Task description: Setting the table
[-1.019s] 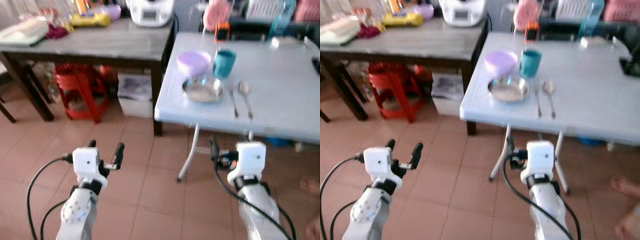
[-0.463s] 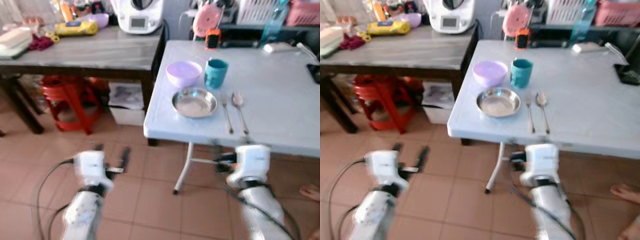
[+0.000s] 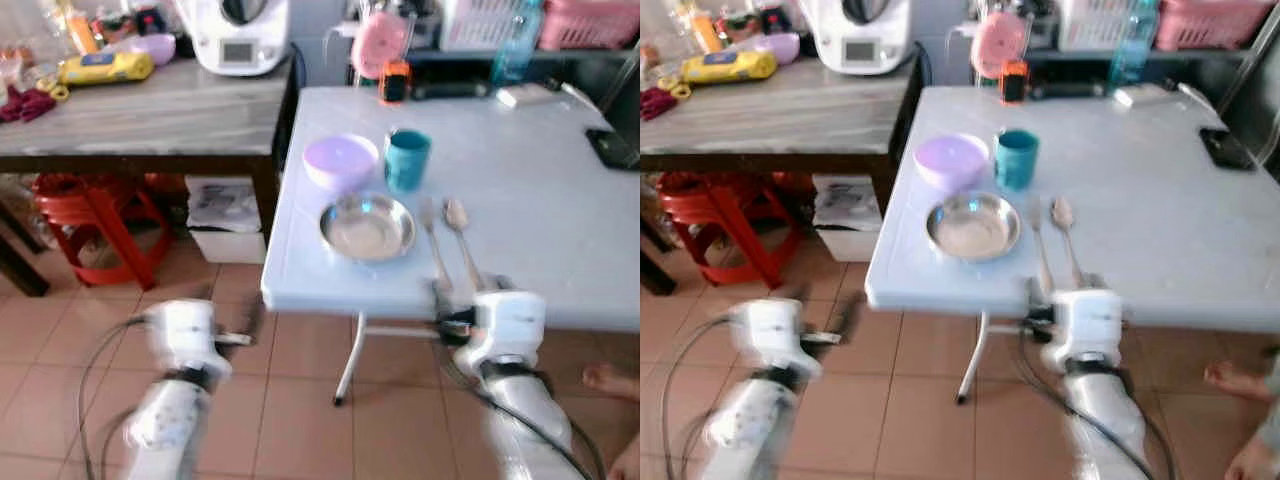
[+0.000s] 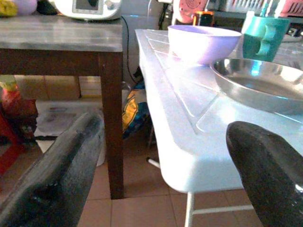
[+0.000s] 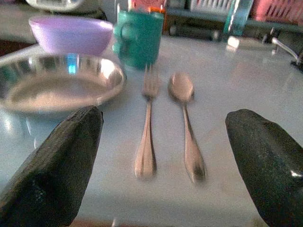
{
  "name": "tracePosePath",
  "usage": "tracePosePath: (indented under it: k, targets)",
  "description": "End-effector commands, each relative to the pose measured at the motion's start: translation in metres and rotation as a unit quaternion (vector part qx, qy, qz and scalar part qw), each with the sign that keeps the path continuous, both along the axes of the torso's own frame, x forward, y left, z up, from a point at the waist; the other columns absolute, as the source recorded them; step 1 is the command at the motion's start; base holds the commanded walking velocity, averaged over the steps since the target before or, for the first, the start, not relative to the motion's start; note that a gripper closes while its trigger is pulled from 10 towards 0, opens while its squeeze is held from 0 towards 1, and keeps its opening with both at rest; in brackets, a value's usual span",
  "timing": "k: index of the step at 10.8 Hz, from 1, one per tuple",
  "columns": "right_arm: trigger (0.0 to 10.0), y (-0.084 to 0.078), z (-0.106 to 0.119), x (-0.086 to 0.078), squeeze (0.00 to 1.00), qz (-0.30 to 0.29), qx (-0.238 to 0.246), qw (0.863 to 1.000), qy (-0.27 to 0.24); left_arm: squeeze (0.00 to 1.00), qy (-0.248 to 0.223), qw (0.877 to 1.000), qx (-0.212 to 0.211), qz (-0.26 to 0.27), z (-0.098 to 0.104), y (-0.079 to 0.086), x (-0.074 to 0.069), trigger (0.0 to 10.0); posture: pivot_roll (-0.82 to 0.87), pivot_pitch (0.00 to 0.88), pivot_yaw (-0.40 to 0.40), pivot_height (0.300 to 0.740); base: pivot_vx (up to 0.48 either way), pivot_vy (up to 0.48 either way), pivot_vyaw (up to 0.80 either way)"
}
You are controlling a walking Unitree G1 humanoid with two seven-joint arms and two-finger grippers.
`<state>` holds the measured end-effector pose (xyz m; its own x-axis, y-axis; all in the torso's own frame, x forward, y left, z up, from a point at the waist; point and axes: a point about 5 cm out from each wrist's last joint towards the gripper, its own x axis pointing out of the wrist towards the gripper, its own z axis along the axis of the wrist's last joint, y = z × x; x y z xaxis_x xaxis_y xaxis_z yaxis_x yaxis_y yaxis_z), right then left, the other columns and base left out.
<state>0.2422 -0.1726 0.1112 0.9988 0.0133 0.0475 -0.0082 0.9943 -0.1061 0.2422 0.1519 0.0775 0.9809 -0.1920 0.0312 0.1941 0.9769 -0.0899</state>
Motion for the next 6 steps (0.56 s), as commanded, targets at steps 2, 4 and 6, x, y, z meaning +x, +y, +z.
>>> tracePosePath:
  k: [2,4,6]
  targets:
    - [10.0,0.007,0.018,0.002,0.00,0.014,0.006,0.999,-0.033,0.00,-0.016,1.000,0.021,0.007,0.006,0.012,0.001,10.0,-0.01,0.084,0.028,0.740,0.306,0.000,0.00]
    - [10.0,0.006,0.025,0.001,0.00,0.014,0.006,0.999,-0.044,0.00,-0.022,1.000,0.021,0.000,0.010,0.009,0.002,10.0,-0.01,0.086,0.032,0.740,0.302,0.000,0.00]
    - [10.0,0.007,0.026,0.000,0.00,0.013,0.006,0.999,-0.045,0.00,-0.021,1.000,0.022,-0.006,0.010,0.008,0.001,10.0,-0.02,0.088,0.035,0.740,0.300,0.000,0.00]
